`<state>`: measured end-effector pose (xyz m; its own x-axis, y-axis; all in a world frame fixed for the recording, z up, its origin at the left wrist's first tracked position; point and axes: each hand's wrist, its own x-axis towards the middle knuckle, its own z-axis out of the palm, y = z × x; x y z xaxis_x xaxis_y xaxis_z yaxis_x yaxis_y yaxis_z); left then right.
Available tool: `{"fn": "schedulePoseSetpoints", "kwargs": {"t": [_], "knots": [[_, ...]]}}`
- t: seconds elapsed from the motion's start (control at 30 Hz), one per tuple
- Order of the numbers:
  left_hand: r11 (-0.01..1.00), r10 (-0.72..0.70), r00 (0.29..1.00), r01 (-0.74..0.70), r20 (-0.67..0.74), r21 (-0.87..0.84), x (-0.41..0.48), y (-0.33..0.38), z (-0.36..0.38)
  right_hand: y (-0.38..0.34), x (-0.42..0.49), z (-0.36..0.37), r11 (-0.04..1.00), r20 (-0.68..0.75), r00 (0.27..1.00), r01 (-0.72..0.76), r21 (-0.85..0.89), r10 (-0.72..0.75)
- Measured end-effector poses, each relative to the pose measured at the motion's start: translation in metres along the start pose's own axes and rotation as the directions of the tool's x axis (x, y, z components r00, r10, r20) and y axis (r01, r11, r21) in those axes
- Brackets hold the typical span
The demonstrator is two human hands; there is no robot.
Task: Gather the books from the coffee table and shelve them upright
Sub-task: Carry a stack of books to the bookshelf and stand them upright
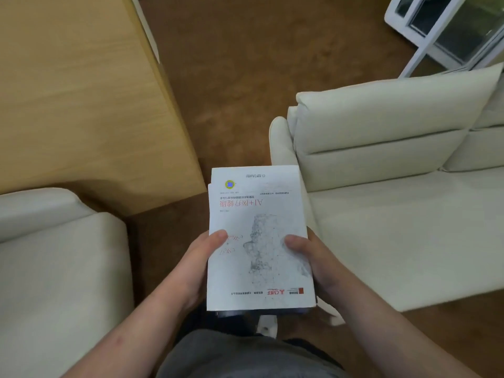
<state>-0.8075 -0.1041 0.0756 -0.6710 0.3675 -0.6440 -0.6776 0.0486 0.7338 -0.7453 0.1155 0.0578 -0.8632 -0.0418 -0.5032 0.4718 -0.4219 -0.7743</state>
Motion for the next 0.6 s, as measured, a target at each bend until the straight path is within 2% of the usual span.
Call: {"fn": "schedulePoseSetpoints", "kwargs": {"t": [0.1, 0.27, 0.6], "knots": [[0.999, -0.033, 0.999, 0.033, 0.001, -0.007, 0.043, 0.043, -0.003, -0.030, 0.050, -0.002, 1.000, -0.014, 1.000, 0.002, 0.023, -0.002], [0.999, -0.011, 0.997, 0.007, 0.077, 0.045, 0.133, 0.114, -0.027, -0.078, 0.140, -0.003, 0.999, -0.054, 0.999, 0.005, 0.040, -0.003], [0.997, -0.063, 0.981, 0.052, 0.184, 0.063, 0.299, 0.260, -0.060, -0.184, 0.296, 0.010, 0.992, -0.164, 0.987, 0.025, 0.120, -0.005]]}}
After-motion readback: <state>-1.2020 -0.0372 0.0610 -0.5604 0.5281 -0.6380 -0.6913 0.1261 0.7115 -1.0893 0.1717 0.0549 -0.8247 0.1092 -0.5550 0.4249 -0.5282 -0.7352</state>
